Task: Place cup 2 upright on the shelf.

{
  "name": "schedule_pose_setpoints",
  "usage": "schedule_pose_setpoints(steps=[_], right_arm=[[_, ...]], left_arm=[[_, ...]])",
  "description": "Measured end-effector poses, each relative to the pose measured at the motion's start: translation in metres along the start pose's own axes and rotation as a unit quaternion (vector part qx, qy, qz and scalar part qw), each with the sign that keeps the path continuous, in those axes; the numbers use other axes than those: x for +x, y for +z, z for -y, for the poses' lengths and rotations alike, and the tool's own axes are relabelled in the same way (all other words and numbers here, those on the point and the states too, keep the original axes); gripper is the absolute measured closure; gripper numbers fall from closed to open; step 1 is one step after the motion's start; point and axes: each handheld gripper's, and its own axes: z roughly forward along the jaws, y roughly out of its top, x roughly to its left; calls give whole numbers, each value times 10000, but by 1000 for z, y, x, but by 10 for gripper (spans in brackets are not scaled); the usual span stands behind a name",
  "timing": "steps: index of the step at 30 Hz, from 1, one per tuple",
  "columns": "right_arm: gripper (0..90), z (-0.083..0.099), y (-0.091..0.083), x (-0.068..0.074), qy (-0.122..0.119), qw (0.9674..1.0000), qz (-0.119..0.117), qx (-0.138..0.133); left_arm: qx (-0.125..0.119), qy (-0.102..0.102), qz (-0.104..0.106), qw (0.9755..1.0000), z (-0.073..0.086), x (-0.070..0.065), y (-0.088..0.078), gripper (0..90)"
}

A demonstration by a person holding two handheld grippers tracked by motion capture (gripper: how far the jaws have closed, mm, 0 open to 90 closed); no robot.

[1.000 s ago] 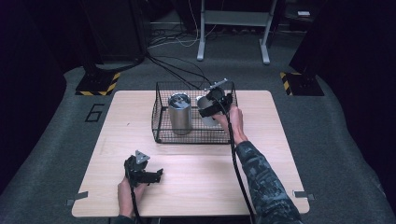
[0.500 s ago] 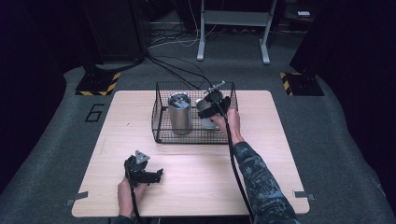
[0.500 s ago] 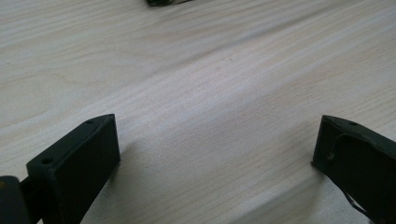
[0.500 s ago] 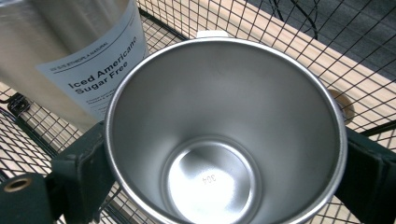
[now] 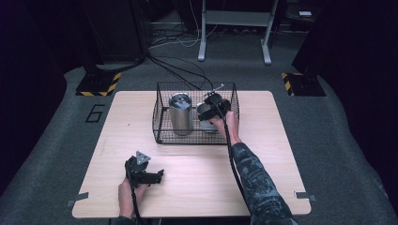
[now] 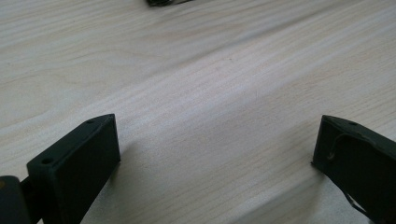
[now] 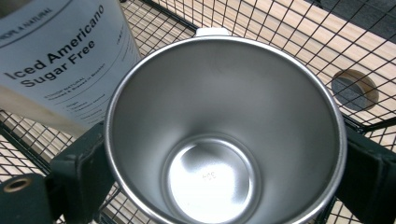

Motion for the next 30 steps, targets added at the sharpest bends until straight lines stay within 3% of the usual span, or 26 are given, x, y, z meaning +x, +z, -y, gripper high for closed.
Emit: schedule_pose_setpoints(steps=[7,8,19,20,21,26,30], right_arm=[[64,0,3,-1,-95,9999,27,32],[63,0,4,0,27,10000,33,72],[55,1,0,-2,51,9995,-61,317],[43,1,-1,-4,-52,9993,-5,374],[19,1,-4,-3,0,9994,69,329],[3,0,-13,-3,19,9997,56,235],[0,-1,-26,2,-144,9997,117,185]], left_arm=[[-1,-5,0,10000,0,0,0,1],[-3,-10,0,10000,0,0,0,1],[0,-2,0,10000,0,0,0,1],[-1,-3,-1,10000,0,0,0,1],[3,22,-8,10000,0,0,0,1],[-4,32,-16,10000,0,0,0,1],[-49,-28,-24,10000,0,0,1,1]])
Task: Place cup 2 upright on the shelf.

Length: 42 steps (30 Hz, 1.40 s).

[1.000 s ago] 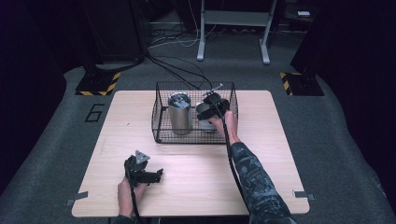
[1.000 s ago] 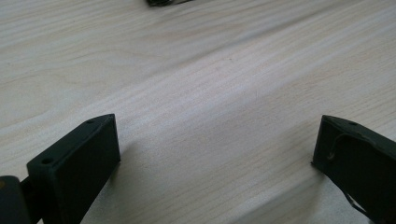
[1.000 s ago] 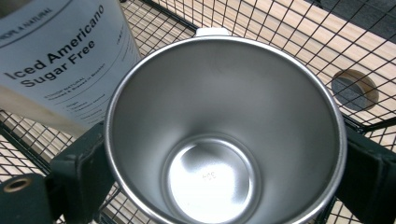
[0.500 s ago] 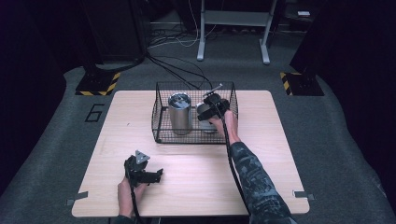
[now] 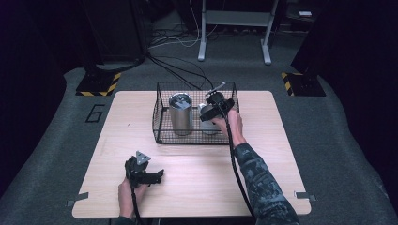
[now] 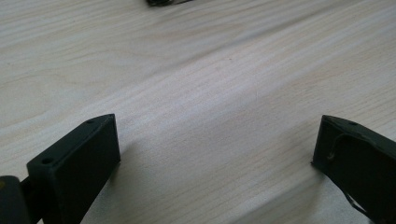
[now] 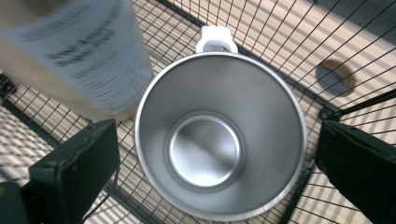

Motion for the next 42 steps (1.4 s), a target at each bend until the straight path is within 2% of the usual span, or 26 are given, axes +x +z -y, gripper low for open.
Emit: schedule_pose_setpoints(steps=[2,5,7,8,12,13,15,16,23,26,27,29,32,35,37,39,41,42], right_arm=[[0,-1,-10,3,-167,9998,59,-36],[0,1,-26,5,-201,9992,-122,-313],[0,2,-30,5,-201,9991,-175,-317],[0,5,-38,6,-189,9984,-310,-431],[0,11,-49,11,-364,9973,-360,-532],[0,16,-57,16,-488,9961,-388,-632],[0,19,-61,18,-548,9953,-430,-675],[0,26,-69,24,-688,9935,-483,-766],[0,51,-90,34,-864,9890,-663,-1005],[0,64,-96,35,-978,9865,-696,-1115],[0,64,-96,35,-978,9865,-696,-1115],[0,79,-99,34,-994,9859,-703,-1144],[0,89,-100,31,-1012,9852,-693,-1198],[0,107,-101,26,-957,9859,-630,-1216],[0,111,-101,25,-969,9860,-626,-1202],[0,126,-97,19,-850,9880,-614,-1134],[0,130,-96,18,-763,9888,-612,-1129],[0,142,-92,13,-696,9898,-594,-1095]], left_arm=[[-7,18,-3,10000,0,0,0,1],[19,22,20,10000,0,1,0,2],[21,23,20,10000,0,1,0,1],[30,24,34,10000,0,1,0,1],[41,26,41,10000,0,1,-1,1],[40,26,41,10000,0,1,-1,1],[41,27,40,10000,0,1,-1,2],[41,27,40,10000,0,1,-1,1],[48,28,25,10000,0,1,-1,1],[47,25,24,10000,0,1,-1,1],[47,25,24,10000,0,1,-1,1],[48,27,25,10000,-1,1,-1,2],[11,21,23,10000,0,1,0,1],[9,20,23,10000,0,1,0,1],[9,19,23,10000,0,1,0,1],[7,17,23,10000,0,1,0,1],[8,16,23,10000,0,1,0,1],[9,18,23,10000,0,1,0,1]])
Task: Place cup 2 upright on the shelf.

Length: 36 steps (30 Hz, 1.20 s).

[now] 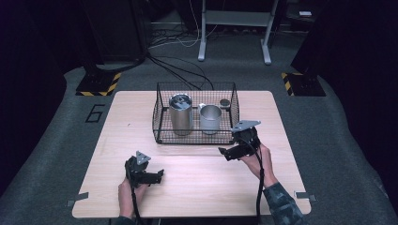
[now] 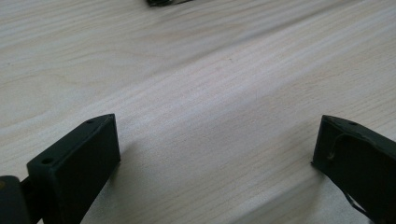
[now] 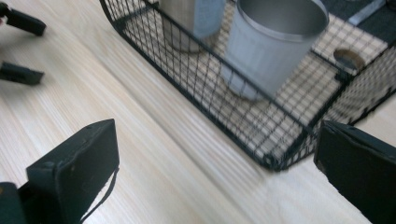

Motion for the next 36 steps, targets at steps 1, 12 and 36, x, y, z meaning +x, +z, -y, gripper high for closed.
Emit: schedule_pose_setpoints(steps=[1,12,36], right_arm=[[0,0,0,0,0,10000,0,0],[0,67,-2,-20,437,9983,208,335],[0,163,0,-35,1050,9920,667,212]], left_arm=[[-1,-2,0,10000,0,0,0,1],[-1,-3,-1,10000,0,0,0,1],[-30,-44,-24,10000,-1,-1,1,1]])
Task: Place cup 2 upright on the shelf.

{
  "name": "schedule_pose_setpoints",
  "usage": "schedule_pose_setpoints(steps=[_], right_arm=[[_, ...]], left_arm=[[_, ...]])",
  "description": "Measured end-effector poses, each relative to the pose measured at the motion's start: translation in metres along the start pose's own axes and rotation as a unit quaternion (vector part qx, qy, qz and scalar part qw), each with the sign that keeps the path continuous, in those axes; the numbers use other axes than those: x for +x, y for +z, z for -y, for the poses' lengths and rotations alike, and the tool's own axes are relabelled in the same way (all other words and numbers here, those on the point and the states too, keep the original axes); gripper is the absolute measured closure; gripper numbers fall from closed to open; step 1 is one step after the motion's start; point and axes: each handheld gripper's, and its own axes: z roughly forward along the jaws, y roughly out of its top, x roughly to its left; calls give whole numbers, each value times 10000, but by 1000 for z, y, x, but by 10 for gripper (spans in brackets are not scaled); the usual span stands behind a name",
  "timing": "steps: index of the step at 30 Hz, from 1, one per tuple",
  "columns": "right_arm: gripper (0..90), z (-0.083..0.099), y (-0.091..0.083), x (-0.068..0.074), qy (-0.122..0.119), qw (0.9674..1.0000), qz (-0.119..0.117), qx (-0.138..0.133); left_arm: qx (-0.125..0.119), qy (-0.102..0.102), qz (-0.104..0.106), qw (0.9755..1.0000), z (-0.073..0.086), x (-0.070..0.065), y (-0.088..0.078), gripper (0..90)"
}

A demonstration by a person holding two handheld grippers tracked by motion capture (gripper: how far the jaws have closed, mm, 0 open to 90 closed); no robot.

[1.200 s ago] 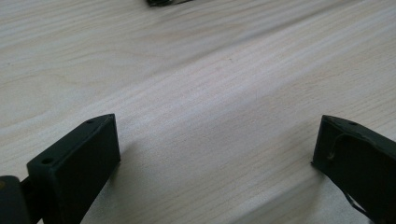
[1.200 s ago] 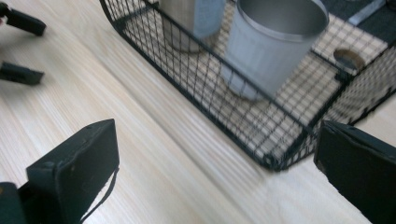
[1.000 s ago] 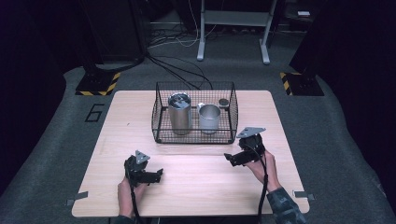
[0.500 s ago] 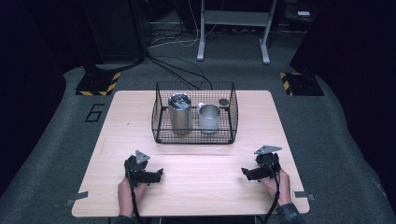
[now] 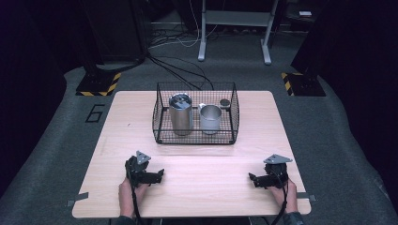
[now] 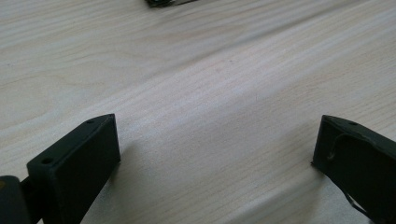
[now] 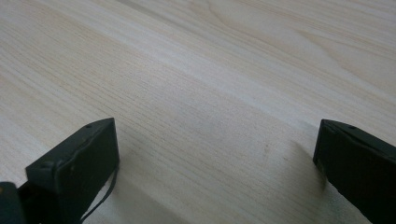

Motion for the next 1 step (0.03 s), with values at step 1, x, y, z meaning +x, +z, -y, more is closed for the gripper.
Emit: schedule_pose_setpoints(steps=[1], right_arm=[[0,0,0,0,-4,10000,-2,3]], left_arm=[[0,0,0,10000,0,0,0,1]])
